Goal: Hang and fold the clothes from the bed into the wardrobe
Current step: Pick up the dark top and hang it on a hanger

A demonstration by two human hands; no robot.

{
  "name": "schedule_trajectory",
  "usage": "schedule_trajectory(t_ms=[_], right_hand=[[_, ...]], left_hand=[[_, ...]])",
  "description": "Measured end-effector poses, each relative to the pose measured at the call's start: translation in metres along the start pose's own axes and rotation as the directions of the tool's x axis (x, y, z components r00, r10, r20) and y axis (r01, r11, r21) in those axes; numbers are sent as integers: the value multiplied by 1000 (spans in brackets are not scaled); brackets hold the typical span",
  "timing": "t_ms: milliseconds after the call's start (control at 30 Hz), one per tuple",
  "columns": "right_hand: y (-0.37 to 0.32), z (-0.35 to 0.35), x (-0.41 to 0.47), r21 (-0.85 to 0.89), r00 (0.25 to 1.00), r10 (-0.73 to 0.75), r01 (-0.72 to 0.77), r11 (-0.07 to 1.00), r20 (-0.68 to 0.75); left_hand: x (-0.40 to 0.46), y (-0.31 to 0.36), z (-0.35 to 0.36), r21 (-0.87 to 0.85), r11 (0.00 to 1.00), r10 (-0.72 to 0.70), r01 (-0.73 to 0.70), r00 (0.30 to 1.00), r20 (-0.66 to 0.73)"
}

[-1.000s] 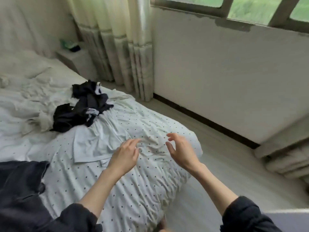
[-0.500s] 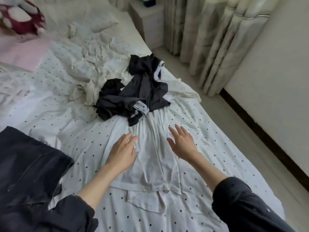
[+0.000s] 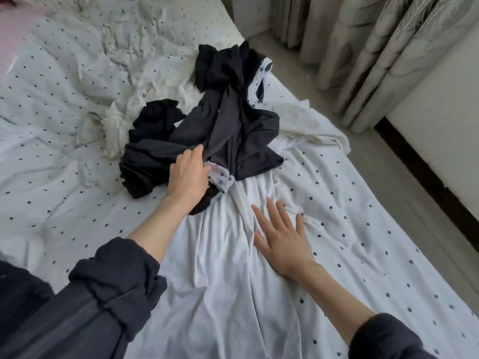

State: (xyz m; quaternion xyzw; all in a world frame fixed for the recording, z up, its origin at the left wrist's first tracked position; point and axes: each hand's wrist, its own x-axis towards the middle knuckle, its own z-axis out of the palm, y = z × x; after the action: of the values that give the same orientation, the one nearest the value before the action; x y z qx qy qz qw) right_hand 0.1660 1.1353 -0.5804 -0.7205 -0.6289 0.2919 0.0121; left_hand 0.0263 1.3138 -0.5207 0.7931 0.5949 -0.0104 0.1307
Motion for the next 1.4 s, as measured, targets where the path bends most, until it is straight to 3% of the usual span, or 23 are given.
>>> schedule_trajectory(t_ms=[100, 267, 367, 433, 500, 533, 667, 833, 967, 1033, 1100, 1167, 1233, 1333, 1400], right_hand=[[1, 1, 2, 9, 1000, -5, 5, 1000, 14], [0, -7, 0, 91, 997, 27, -34, 995, 69], [-3, -19, -4, 254, 990, 70, -99, 962, 120], [-8, -33, -15, 476, 984, 143, -179, 861, 111], [-13, -49, -31, 753, 959, 262, -251, 608, 109], [-17, -56, -45, 811, 948, 298, -258, 525, 108], [-40, -76, -87, 780, 962, 237, -252, 573, 137], [-74, -91, -125, 862, 942, 160, -335, 380, 296], [-86, -79, -142, 849, 951, 251, -278, 448, 179], [-84, -69, -153, 829, 952, 262, -271, 489, 157], [-81, -68, -168, 774, 959, 208, -277, 569, 191], [-74, -68, -188, 733, 942, 104, -315, 603, 319], [-63, -67, -208, 631, 860, 10, -383, 675, 511], [-44, -52, -232, 459, 737, 10, -431, 777, 676], [-34, -48, -239, 456, 762, 93, -475, 753, 641]], left_hand=[[-5, -6, 1, -87, 995, -49, 40, 994, -103], [-48, -9, -17, -187, 973, 86, -133, 967, -238], [-86, -4, -29, -298, 936, 125, -188, 968, -218], [-116, 0, -36, -392, 899, 150, -195, 978, -142], [-139, 0, -40, -439, 883, 193, -167, 981, 15], [-154, 0, -45, -437, 887, 216, -153, 972, 98], [-187, 12, -74, -358, 915, 312, -185, 888, 337], [-247, 33, -100, -400, 883, 455, -247, 661, 596], [-266, 18, -89, -363, 922, 368, -135, 598, 712], [-270, 6, -86, -368, 929, 306, -29, 619, 724], [-267, -3, -82, -409, 910, 238, 74, 714, 658], [-263, -8, -78, -412, 910, 187, 36, 853, 487], [-257, -6, -75, -386, 922, 150, -22, 941, 303], [-251, 8, -70, -440, 898, 123, -4, 962, 242], [-248, 21, -59, -452, 891, 102, 45, 950, 296]])
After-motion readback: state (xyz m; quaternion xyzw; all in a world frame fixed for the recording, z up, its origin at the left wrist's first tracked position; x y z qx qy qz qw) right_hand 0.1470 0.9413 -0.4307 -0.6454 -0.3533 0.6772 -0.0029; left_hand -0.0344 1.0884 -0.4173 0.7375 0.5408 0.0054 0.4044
